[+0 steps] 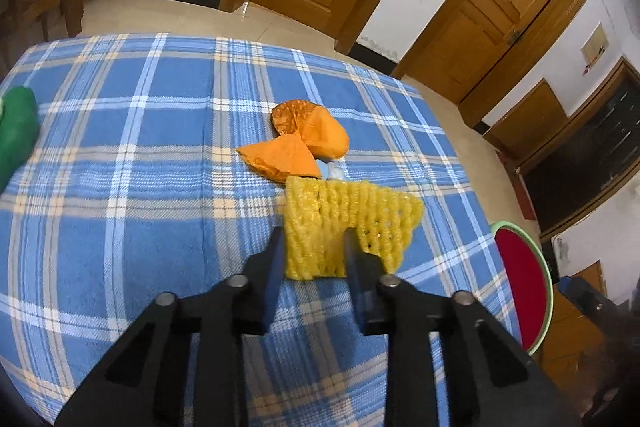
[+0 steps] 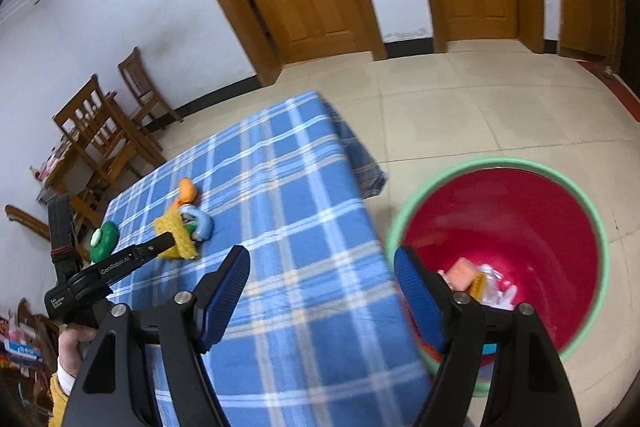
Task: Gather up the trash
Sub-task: 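Close the left tool on the yellow foam net, then grasp the blue plastic toy with the right tool while the left tool holds the foam net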
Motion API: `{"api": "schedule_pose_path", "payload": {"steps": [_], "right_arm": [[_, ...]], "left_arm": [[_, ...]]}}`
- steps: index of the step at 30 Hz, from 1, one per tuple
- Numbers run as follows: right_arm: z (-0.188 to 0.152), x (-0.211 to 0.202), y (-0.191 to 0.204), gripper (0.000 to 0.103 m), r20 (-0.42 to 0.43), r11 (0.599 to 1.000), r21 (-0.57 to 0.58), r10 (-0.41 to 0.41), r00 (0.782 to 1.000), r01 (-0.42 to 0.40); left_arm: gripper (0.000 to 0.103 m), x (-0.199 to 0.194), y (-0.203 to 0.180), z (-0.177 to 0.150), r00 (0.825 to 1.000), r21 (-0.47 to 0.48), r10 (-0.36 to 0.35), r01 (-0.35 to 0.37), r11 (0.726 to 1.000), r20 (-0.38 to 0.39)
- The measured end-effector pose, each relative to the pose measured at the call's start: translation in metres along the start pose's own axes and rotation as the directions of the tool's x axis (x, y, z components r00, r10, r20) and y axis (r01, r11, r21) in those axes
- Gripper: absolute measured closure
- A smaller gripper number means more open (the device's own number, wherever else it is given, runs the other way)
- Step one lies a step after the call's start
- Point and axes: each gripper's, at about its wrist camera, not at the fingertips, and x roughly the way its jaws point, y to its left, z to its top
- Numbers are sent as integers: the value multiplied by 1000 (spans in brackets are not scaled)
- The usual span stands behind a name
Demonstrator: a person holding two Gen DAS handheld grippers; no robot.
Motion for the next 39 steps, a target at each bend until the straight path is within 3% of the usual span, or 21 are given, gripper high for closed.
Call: {"api": "schedule_pose_path", "payload": {"steps": [2,7,16,20,26,30,32,39], "right_arm": [[2,7,12,26,-10,1000,-20,15,1000,-15],[7,24,40,26,-28,996,-83,35,999,-38],[17,71,81,27,-77,979,-180,78,994,-91],[23,101,101,36,-112,965,-236,90,990,-115],[29,135,122,43,-158,942,-311,79,984,-125],[32,149,126,56,-173,931,-345,60,983,-118],[34,152,125,71,-187,932,-339,68,980,-129],[25,151,124,72,-205,928,-342,80,975,-148]], "left_arm": [[93,-4,3,-1,1000,-13,3,-3,1000,8],[93,-19,19,-5,999,-70,19,-16,997,45],[93,-60,53,-7,978,-124,157,-140,982,141],[93,-70,61,-10,968,-129,192,-172,977,160],[93,-70,69,-15,969,-143,192,-170,975,155],[93,-69,68,-15,971,-148,186,-164,975,150],[93,-68,68,-15,972,-148,184,-162,976,150],[93,-66,64,-17,974,-144,174,-153,978,146]]}}
